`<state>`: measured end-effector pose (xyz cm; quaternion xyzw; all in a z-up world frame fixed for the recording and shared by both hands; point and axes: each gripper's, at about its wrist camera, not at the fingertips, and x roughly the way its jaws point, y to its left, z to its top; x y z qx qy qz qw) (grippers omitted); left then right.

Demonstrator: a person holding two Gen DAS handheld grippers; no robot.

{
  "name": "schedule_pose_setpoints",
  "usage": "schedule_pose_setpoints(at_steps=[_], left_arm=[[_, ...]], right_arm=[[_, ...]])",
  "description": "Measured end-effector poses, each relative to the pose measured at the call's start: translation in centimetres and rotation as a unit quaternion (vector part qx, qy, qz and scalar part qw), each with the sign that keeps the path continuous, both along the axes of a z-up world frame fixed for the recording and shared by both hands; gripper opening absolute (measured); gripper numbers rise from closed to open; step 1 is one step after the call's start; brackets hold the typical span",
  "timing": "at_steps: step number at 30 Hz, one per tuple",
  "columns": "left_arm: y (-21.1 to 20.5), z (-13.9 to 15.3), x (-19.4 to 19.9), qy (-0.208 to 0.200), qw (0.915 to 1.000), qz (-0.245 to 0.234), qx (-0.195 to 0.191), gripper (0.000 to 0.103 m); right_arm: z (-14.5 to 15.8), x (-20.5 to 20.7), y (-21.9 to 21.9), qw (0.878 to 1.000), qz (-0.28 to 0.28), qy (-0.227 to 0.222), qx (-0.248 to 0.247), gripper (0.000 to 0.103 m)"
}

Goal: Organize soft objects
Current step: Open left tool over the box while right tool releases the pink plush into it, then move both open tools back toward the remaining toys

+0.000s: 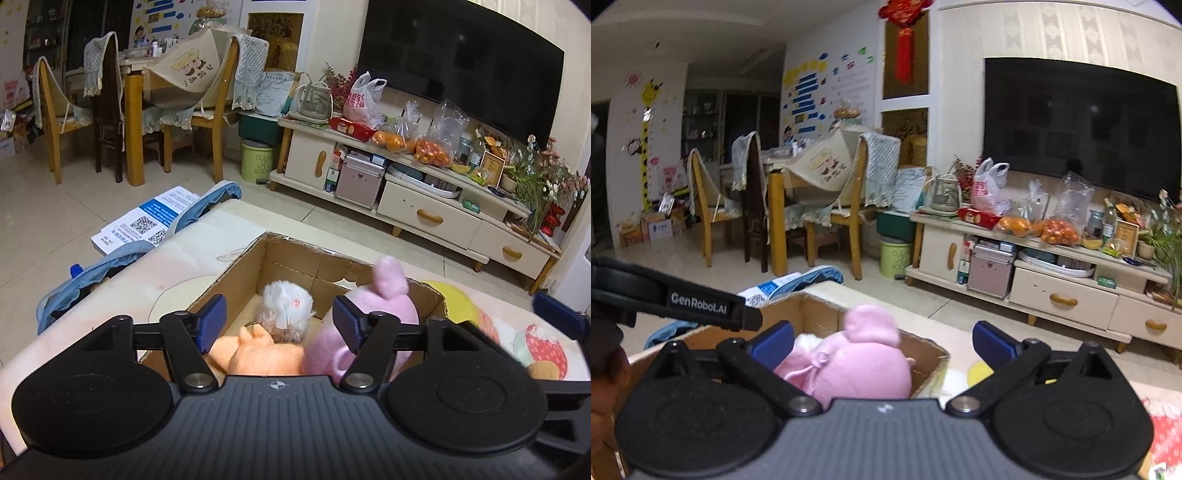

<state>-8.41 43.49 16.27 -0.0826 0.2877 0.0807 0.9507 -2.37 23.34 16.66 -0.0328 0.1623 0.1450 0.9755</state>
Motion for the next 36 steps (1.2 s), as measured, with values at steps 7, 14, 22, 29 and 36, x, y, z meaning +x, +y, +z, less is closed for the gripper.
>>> schedule_pose_setpoints(at_steps=[7,14,22,29,36], left_arm=[[-0.4,-0.2,-0.1,-0.006,0.9998,-0.007,0.019,0.097],[-1.1,-0.5,-0.3,-0.009,0.9988,-0.027,0.040,0.101],[-2.3,-1.0,-0.2,-0.004,0.9967,-0.054,0.060,0.103],[-3.9,-1.5,-0.4,-0.001,0.9934,-0.085,0.078,0.103],[-5.3,-1.9,-0.7,0.001,0.9894,-0.111,0.094,0.103]], right_arm=[[0.0,-1.5,-1.7,0.999,-0.038,-0.010,0.009,0.102],[-0.9,-2.5,-3.0,0.998,-0.060,0.003,0.013,0.102],[-1.5,-3.7,-4.7,0.997,-0.080,0.013,0.018,0.102],[-2.3,-4.9,-6.4,0.995,-0.098,0.024,0.026,0.102],[-2.5,-6.1,-8.7,0.992,-0.116,0.030,0.036,0.102]])
